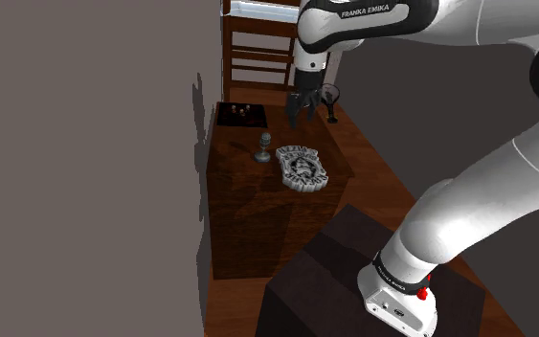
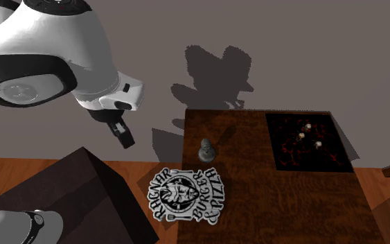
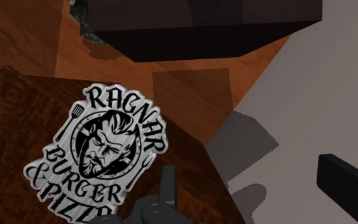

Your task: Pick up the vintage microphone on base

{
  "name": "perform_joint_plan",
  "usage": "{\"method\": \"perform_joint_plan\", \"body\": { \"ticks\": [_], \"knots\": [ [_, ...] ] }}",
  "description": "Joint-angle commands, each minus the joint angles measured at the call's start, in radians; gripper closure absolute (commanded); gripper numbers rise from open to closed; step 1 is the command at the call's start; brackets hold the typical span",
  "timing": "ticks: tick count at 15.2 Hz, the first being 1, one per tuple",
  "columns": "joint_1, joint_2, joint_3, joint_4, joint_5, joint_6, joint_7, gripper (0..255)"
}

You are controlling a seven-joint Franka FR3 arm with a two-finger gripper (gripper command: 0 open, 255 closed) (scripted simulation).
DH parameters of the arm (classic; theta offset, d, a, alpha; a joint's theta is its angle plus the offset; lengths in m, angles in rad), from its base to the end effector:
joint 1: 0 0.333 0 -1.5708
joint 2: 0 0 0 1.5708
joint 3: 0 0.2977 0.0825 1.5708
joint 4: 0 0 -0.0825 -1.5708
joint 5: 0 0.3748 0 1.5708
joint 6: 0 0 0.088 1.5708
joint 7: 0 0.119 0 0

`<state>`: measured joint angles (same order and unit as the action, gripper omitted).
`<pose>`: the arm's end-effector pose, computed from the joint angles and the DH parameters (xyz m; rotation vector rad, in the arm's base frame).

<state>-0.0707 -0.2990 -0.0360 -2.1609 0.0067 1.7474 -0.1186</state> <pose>0.4451 -0.0479 0.4849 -3.1068 -0.0195 0.1743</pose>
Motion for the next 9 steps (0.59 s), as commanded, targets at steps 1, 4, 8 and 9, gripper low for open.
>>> {"method": "perform_joint_plan", "body": {
  "ticks": [1, 4, 8, 9],
  "knots": [
    [-0.004, 0.077, -0.010, 0.033, 0.000, 0.034, -0.019, 0],
    [-0.013, 0.197, -0.026, 0.113, 0.004, 0.057, -0.051, 0],
    [-0.027, 0.359, -0.042, 0.238, 0.014, 0.073, -0.092, 0],
    [-0.031, 0.401, -0.045, 0.273, 0.017, 0.073, -0.101, 0]
  ]
}}
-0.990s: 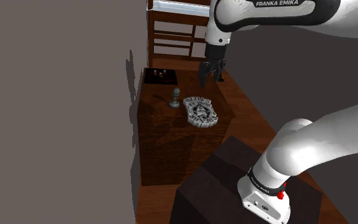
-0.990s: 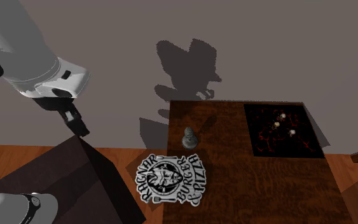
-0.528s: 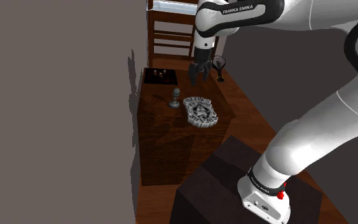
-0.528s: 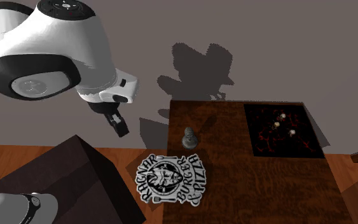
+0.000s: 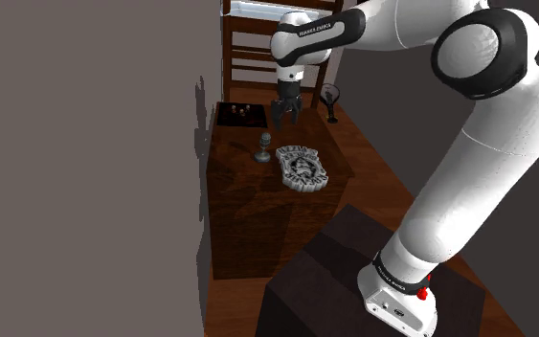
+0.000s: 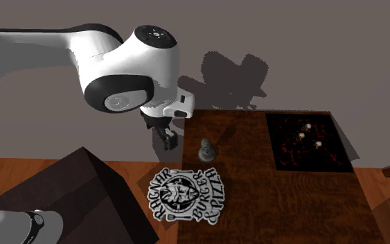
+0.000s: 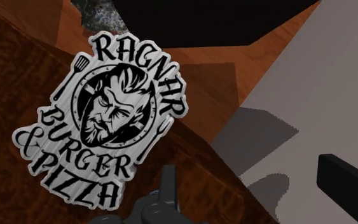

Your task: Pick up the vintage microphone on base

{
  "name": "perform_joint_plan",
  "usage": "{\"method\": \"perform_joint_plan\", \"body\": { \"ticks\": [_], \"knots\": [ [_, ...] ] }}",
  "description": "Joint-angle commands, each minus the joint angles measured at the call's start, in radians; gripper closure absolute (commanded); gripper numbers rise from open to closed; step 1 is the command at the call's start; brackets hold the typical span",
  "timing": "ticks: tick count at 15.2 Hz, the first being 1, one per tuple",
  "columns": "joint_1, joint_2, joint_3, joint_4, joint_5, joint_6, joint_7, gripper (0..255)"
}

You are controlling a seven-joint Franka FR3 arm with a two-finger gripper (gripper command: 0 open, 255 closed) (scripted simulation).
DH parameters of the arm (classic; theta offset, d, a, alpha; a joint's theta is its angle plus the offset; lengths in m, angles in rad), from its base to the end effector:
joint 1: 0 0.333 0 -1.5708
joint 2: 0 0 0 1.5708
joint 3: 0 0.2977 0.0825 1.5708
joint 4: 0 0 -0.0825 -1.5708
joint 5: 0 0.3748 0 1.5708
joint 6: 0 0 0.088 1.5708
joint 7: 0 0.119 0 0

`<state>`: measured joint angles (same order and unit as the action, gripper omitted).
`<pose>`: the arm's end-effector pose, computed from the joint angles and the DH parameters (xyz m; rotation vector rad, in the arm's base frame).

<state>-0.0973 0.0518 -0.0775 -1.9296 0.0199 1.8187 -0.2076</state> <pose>0.5341 -0.0920 0.4205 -3.0864 -0.0403 0.2424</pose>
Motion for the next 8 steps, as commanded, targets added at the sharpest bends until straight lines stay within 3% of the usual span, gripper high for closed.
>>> {"method": "perform_joint_plan", "body": {
  "ticks": [1, 8],
  "knots": [
    [-0.008, 0.091, -0.006, 0.079, 0.007, 0.002, -0.022, 0],
    [-0.044, 0.396, -0.014, 0.388, 0.031, -0.041, -0.079, 0]
  ]
}}
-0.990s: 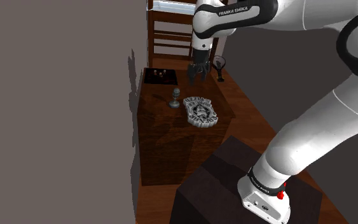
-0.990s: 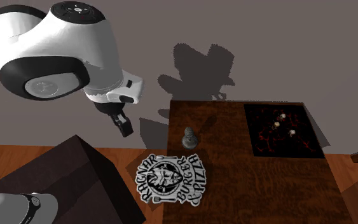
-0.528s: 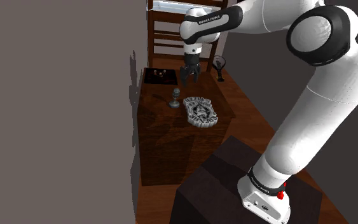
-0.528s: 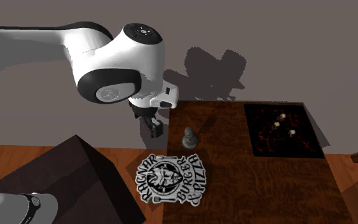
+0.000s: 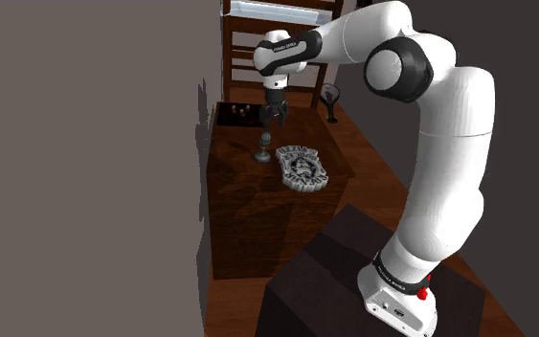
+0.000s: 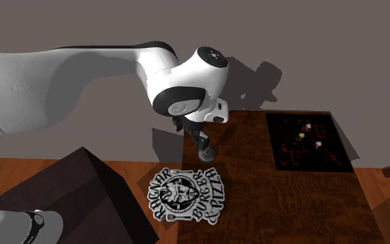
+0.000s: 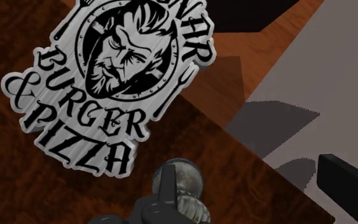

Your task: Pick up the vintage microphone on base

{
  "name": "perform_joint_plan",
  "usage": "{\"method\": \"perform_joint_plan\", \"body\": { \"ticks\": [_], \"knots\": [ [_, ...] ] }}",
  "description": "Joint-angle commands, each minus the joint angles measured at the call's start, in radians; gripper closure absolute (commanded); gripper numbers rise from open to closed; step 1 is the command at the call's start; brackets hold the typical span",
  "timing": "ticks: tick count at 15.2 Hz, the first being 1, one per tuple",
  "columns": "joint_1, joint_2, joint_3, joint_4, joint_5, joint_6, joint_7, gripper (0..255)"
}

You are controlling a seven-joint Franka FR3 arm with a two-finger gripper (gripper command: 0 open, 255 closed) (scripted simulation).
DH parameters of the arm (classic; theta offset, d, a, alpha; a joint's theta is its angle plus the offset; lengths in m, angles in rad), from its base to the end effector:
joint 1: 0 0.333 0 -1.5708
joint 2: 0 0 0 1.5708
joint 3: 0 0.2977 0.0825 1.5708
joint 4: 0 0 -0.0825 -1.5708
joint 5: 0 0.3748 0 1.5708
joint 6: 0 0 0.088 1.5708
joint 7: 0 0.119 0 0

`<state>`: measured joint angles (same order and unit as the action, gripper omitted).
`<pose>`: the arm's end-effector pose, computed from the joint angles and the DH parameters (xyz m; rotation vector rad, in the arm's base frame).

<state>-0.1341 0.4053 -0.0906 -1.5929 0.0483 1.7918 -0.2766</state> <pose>0.6166 -0.1304 0.3601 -3.0663 -0.0615 0.3013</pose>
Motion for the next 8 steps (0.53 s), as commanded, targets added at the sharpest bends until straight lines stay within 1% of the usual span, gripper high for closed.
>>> {"method": "perform_joint_plan", "body": {
  "ticks": [1, 5, 6, 8],
  "knots": [
    [-0.013, 0.090, -0.001, 0.106, 0.006, -0.027, -0.016, 0],
    [-0.039, 0.296, 0.002, 0.365, 0.017, -0.102, -0.037, 0],
    [-0.041, 0.313, 0.003, 0.388, 0.017, -0.109, -0.038, 0],
    [-0.041, 0.320, 0.003, 0.372, 0.018, -0.086, -0.039, 0]
  ]
}}
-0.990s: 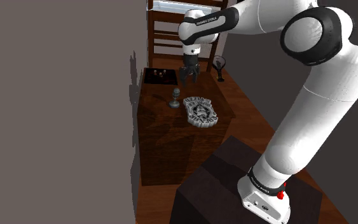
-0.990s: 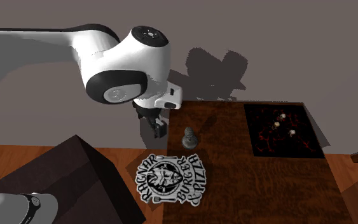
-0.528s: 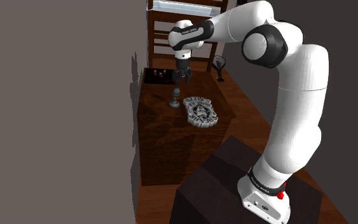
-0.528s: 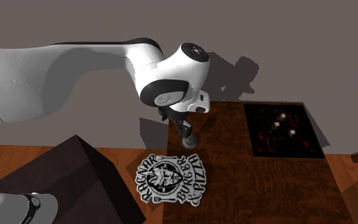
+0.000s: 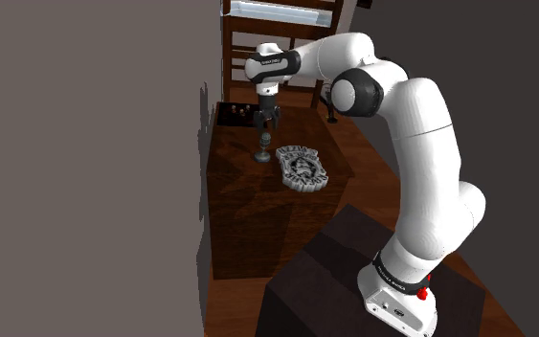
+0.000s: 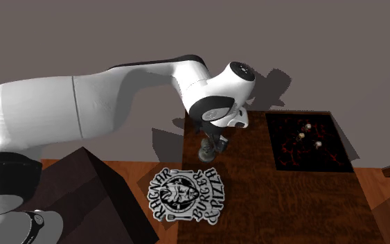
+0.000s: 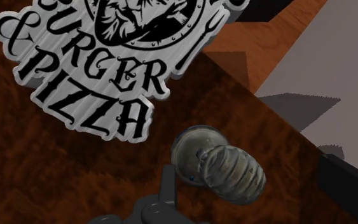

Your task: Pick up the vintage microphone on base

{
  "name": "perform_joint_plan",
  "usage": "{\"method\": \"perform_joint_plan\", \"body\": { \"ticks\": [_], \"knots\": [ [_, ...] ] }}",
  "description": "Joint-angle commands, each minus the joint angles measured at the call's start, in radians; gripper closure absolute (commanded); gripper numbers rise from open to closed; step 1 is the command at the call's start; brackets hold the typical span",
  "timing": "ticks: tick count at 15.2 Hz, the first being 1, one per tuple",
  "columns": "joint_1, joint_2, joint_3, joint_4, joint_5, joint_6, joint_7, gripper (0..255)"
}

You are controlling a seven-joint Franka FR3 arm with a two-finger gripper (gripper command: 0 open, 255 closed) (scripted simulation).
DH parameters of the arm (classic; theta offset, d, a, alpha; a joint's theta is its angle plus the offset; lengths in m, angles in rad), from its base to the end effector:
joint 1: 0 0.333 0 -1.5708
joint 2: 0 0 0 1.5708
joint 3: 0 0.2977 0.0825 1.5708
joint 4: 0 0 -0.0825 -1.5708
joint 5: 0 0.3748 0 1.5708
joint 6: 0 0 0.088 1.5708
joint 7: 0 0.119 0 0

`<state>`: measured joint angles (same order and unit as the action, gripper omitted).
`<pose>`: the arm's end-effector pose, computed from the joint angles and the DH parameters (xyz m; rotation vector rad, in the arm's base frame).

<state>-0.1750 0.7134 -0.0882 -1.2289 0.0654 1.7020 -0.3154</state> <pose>0.6748 -0.1606 0.3096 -3.0498 -0.0769 0.3476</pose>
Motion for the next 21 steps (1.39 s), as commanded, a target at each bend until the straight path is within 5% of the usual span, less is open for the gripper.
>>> {"method": "perform_joint_plan", "body": {
  "ticks": [1, 7, 8, 21],
  "knots": [
    [0.000, 0.015, 0.001, 0.001, 0.001, 0.014, -0.001, 0],
    [0.000, 0.036, 0.002, -0.026, 0.003, 0.062, -0.002, 0],
    [0.000, 0.037, 0.002, -0.024, 0.003, 0.061, -0.002, 255],
    [0.000, 0.018, 0.001, -0.002, 0.001, 0.020, -0.001, 255]
  ]
}}
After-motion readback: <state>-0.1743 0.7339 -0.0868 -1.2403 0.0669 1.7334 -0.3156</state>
